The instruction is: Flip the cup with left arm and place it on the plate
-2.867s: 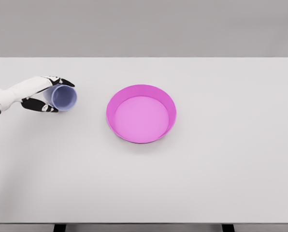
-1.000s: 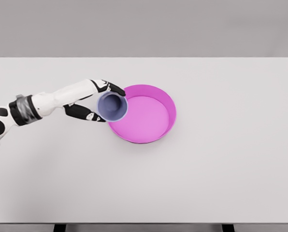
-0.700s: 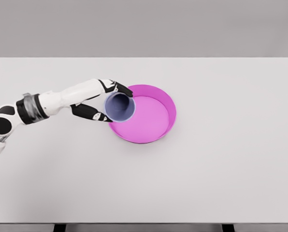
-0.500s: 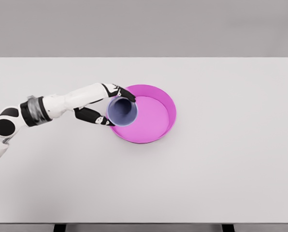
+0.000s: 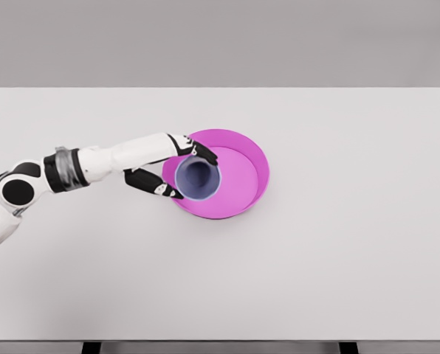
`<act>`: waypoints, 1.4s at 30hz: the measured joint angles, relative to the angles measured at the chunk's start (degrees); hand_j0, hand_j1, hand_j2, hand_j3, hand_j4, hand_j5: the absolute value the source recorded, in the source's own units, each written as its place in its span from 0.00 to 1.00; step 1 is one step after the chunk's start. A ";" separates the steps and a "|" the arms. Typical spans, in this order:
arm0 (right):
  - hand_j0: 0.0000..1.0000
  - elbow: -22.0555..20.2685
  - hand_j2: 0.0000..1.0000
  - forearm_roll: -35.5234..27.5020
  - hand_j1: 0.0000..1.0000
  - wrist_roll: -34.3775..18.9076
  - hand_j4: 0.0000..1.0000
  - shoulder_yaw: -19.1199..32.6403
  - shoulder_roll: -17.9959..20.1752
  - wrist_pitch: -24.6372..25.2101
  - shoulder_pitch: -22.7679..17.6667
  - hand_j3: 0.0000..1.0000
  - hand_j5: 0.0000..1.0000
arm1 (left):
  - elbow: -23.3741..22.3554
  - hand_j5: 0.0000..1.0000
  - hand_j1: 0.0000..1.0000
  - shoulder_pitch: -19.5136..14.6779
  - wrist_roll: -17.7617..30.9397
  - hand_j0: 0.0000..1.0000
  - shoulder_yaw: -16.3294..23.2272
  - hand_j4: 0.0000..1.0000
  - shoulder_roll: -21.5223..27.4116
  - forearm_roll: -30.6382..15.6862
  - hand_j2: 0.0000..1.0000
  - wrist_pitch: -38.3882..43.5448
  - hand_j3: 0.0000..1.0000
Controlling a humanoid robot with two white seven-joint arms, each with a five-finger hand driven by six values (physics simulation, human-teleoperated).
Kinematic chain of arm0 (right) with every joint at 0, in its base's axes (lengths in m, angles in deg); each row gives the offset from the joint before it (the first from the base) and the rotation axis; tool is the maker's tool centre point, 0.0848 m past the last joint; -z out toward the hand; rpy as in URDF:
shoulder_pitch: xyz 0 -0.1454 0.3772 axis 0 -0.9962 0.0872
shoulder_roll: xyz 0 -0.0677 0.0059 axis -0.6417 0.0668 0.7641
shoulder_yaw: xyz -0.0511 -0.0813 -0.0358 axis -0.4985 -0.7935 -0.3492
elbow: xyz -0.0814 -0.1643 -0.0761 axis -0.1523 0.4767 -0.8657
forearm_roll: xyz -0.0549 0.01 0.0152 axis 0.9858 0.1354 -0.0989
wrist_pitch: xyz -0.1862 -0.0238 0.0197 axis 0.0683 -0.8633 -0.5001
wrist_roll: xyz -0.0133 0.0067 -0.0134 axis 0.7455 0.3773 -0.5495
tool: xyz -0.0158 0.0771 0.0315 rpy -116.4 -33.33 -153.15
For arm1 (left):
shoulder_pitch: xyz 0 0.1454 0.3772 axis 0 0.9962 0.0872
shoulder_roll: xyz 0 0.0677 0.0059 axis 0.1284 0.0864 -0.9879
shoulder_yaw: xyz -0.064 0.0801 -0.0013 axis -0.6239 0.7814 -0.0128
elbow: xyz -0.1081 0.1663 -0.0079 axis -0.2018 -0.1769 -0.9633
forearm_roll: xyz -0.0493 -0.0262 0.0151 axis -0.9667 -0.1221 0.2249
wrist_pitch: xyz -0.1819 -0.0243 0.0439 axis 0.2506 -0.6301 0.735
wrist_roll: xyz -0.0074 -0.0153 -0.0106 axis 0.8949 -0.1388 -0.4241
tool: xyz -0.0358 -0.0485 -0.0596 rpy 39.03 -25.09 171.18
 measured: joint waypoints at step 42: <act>1.00 -0.01 1.00 -0.01 1.00 0.00 1.00 0.00 0.00 0.00 0.00 1.00 1.00 | -3.62 0.97 0.97 -5.19 0.01 0.97 6.68 0.97 -2.15 0.03 0.97 0.00 0.97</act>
